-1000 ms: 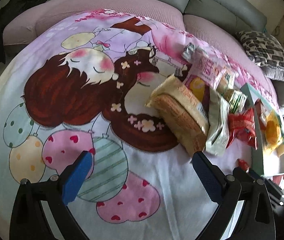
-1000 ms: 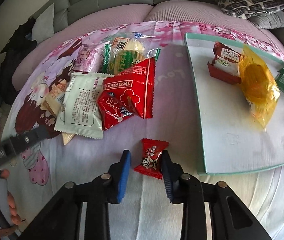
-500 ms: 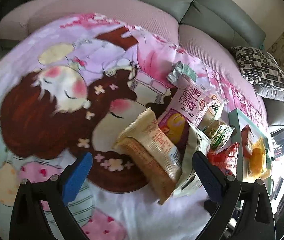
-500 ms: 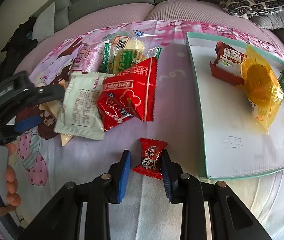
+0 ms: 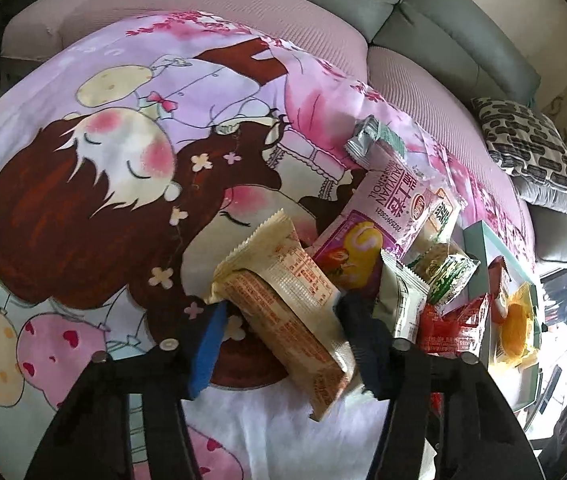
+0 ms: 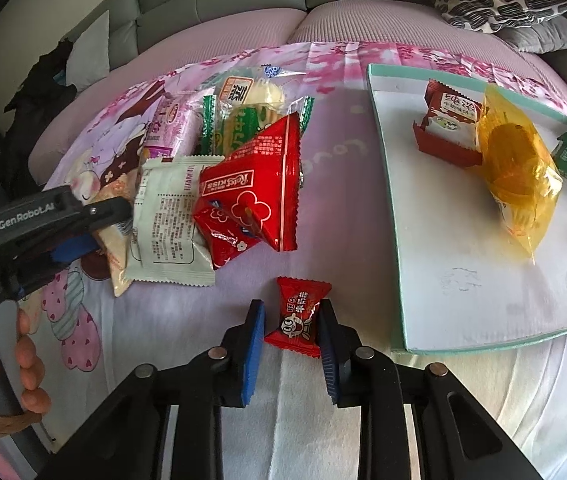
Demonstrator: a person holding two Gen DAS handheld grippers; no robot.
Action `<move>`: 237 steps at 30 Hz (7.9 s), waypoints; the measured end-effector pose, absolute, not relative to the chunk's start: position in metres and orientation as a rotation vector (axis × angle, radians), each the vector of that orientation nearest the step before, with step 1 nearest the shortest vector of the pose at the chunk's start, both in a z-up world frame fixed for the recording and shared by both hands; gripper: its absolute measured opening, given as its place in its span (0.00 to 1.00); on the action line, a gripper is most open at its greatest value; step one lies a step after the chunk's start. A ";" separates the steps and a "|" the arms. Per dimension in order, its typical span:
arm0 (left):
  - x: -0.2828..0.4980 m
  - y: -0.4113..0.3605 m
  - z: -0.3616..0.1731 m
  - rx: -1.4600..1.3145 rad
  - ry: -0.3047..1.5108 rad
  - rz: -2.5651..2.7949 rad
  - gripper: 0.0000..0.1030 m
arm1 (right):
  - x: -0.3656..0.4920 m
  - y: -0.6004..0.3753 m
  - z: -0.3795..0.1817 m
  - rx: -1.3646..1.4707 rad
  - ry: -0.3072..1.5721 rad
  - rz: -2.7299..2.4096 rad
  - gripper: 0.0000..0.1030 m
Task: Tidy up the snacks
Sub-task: 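Grasp the small red candy packet with the right gripper while the left grasps a biscuit packet, then carry the candy and tan biscuit packet over the tray and open both grippers, then move both grippers back from the tray toward the snack pile, then grasp the red Rose Kiss packet with the right gripper while the left grasps a white biscuit packet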
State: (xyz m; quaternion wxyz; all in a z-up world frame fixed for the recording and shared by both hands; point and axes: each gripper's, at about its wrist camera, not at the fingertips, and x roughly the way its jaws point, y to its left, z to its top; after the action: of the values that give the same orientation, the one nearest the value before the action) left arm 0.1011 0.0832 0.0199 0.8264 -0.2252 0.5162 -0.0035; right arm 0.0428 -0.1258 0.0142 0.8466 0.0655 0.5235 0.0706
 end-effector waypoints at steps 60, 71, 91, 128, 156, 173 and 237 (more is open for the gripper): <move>0.080 -0.140 0.087 -0.101 1.073 -0.365 0.44 | 0.006 -0.314 0.066 0.361 0.909 -0.061 0.26; 0.103 -0.166 0.067 -0.058 1.099 -0.409 0.44 | 0.032 -0.322 0.053 0.344 0.938 -0.080 0.26; 0.113 -0.159 0.073 -0.075 1.126 -0.419 0.65 | 0.039 -0.327 0.046 0.338 1.001 -0.135 0.54; 0.030 -0.025 0.112 -0.077 0.863 -0.025 1.00 | -0.035 -0.249 0.099 0.231 0.873 -0.057 1.00; 0.032 0.029 0.102 -0.159 0.835 0.047 1.00 | -0.012 -0.201 0.084 0.193 0.875 0.081 1.00; 0.059 0.037 0.065 -0.220 0.964 0.015 1.00 | 0.025 -0.168 0.079 0.134 0.873 0.163 0.99; 0.110 0.042 0.010 -0.219 1.168 -0.051 0.90 | 0.123 -0.119 0.033 0.155 1.033 0.276 0.64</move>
State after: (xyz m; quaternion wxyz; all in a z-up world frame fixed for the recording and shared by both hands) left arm 0.1097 0.0416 0.0102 0.8284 -0.1032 0.5501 -0.0239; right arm 0.1232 -0.1187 0.0325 0.8575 0.0739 0.4919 0.1314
